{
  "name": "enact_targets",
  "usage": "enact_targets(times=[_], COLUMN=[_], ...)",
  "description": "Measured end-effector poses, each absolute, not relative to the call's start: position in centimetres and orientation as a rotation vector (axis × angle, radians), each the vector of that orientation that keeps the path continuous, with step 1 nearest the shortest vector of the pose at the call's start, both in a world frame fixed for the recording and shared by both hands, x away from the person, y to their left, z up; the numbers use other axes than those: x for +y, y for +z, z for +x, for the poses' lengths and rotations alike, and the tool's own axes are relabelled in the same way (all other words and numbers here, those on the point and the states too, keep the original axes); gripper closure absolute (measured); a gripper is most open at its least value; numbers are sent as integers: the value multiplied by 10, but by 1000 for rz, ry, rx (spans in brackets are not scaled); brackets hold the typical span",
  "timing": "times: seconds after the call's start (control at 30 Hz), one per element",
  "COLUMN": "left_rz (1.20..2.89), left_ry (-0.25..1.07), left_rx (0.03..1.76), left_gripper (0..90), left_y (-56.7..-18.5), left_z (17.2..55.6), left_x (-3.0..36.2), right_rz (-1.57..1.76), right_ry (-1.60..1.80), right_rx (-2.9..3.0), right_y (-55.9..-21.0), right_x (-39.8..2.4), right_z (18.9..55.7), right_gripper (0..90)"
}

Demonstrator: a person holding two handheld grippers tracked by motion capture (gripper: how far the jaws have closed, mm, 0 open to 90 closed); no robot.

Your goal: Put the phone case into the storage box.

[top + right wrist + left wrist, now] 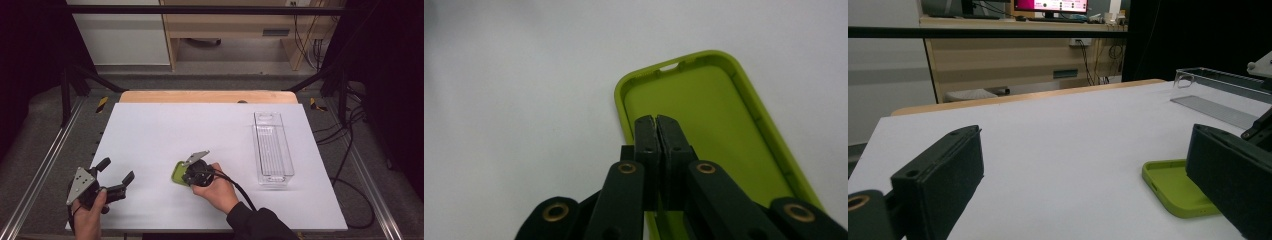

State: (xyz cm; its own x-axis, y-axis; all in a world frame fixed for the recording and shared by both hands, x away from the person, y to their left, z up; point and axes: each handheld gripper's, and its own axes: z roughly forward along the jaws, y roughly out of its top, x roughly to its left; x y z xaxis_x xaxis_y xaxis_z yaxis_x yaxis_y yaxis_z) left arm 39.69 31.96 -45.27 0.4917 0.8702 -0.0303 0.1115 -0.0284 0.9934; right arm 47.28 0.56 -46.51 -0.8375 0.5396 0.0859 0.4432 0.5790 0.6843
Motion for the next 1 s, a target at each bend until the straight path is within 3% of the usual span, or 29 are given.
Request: enact_targets(times=[0.17,0.37,0.5,0.7,1.0], left_rz=[1496,1502,1509,1509,1515], left_ry=[760,759,759,757,753], left_rx=[897,895,891,890,886], left_gripper=[16,17,17,16,16], left_y=[-453,-453,-453,-453,-454], left_z=[397,398,398,398,399], left_x=[319,318,317,316,316], right_rz=[795,802,809,792,800], right_ry=[1121,1143,1118,1097,1071], right_rx=[2637,2588,2580,2573,2592], right_y=[-458,-448,-446,-449,-462], right_x=[-4,-22,-31,-41,-53], right_z=[475,479,481,480,477], right_gripper=[691,322,146,68,63])
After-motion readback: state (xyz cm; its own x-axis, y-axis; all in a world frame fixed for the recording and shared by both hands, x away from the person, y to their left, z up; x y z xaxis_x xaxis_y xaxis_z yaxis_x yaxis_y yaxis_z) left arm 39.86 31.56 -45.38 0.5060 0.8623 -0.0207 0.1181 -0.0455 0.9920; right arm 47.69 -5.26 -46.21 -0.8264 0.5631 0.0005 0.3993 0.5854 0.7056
